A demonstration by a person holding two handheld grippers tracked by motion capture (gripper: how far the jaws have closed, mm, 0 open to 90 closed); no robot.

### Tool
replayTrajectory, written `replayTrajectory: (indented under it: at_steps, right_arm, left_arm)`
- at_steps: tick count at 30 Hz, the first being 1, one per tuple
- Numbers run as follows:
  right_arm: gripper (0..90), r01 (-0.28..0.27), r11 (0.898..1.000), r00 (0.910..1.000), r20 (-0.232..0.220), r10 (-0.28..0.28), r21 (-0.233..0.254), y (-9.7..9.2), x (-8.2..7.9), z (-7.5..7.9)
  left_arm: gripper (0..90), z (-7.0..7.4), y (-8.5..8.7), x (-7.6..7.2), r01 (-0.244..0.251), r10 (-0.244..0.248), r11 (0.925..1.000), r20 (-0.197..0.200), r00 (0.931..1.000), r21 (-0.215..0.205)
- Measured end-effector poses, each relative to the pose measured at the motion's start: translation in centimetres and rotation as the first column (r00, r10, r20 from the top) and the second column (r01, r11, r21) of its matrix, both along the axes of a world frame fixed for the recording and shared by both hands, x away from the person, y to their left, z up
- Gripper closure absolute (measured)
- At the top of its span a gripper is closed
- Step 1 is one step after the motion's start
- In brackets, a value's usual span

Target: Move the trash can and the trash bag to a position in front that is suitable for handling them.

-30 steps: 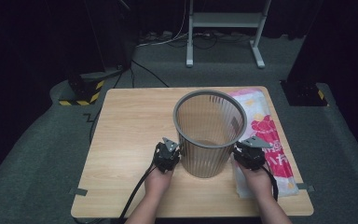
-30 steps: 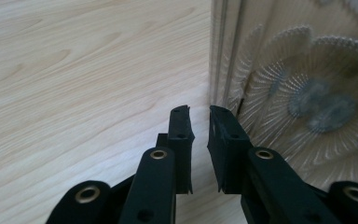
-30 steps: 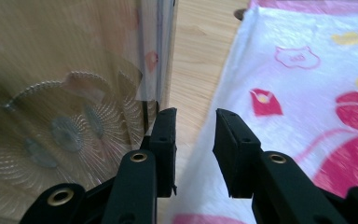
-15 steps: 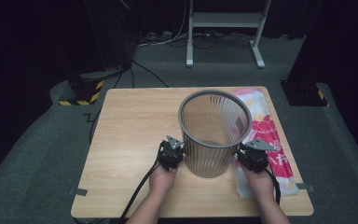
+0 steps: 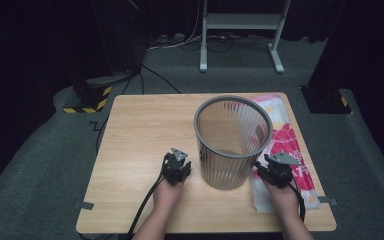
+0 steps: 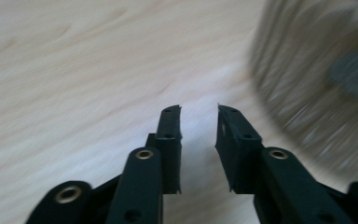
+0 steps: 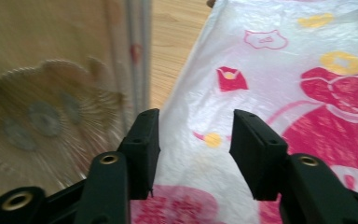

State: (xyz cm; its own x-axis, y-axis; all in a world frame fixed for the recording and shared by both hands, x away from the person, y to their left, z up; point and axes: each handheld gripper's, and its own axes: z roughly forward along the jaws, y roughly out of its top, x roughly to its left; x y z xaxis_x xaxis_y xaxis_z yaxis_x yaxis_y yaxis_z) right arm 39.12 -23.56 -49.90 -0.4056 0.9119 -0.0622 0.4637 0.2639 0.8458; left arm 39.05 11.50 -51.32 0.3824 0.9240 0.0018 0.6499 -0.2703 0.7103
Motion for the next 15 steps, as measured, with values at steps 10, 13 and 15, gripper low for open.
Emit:
replayTrajectory:
  at_steps: [10, 13, 15]
  right_arm:
    - [45.2, 0.010, 1.000, 0.9991, 0.041, -0.009, -0.019, -1.8, -0.1, -0.8]
    - [38.2, 0.021, 1.000, 0.9997, 0.016, -0.020, -0.009, -2.4, 0.1, -1.2]
    - [35.9, 0.029, 1.000, 0.9996, -0.002, -0.029, 0.003, -2.5, 0.4, -1.2]
  left_arm:
    - [51.6, 0.2, 4.8, -2.4, -0.082, 0.085, 0.9956, -0.070, 0.9939, 0.046]
    - [42.7, 0.4, 6.3, -2.9, -0.103, 0.108, 0.9935, -0.115, 0.9875, 0.049]
    - [40.8, 0.5, 6.7, -3.1, -0.104, 0.109, 0.9933, -0.128, 0.9858, 0.050]
